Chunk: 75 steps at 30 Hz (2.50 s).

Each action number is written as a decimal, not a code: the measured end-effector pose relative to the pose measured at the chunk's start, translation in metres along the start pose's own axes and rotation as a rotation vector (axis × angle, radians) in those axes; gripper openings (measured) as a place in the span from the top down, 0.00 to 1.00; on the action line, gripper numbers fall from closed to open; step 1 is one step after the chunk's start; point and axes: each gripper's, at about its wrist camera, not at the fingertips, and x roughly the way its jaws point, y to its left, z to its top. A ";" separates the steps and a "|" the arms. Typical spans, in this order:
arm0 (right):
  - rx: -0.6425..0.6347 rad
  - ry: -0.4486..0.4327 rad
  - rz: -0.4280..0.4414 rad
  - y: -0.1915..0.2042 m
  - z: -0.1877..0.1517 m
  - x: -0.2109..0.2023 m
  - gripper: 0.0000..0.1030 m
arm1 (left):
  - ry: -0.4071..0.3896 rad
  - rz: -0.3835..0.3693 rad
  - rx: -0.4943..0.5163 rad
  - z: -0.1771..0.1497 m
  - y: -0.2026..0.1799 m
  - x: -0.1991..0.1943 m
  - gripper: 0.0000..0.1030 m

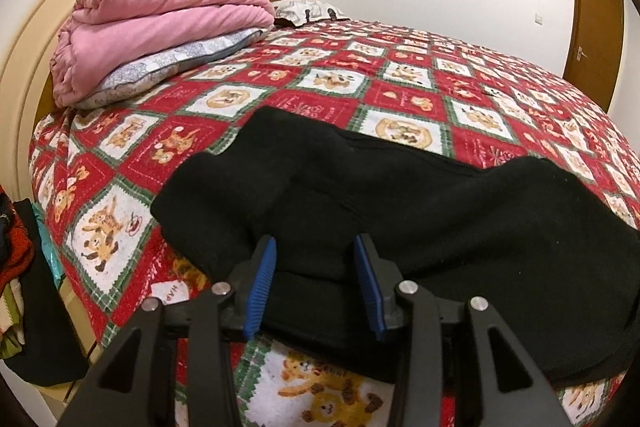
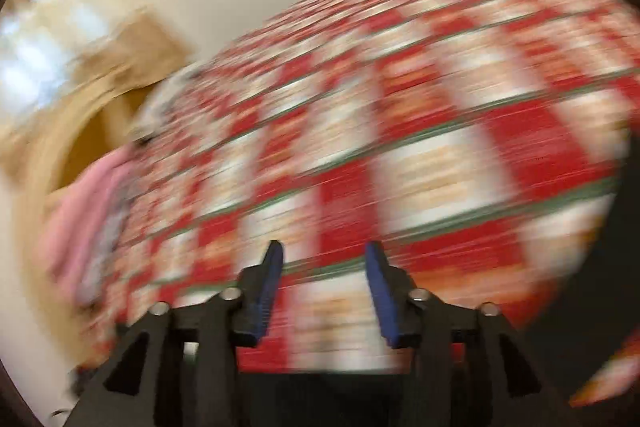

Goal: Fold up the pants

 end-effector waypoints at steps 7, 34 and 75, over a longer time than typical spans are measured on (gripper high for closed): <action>0.101 0.029 -0.377 -0.123 0.036 -0.022 0.53 | 0.022 0.016 -0.020 0.003 -0.001 0.001 0.57; 0.283 -0.180 0.005 -0.178 -0.013 -0.168 0.94 | 0.036 0.002 -0.018 0.005 0.003 0.002 0.56; 0.074 0.017 0.236 -0.130 -0.171 -0.167 0.32 | 0.075 -0.637 0.431 -0.044 -0.186 -0.116 0.40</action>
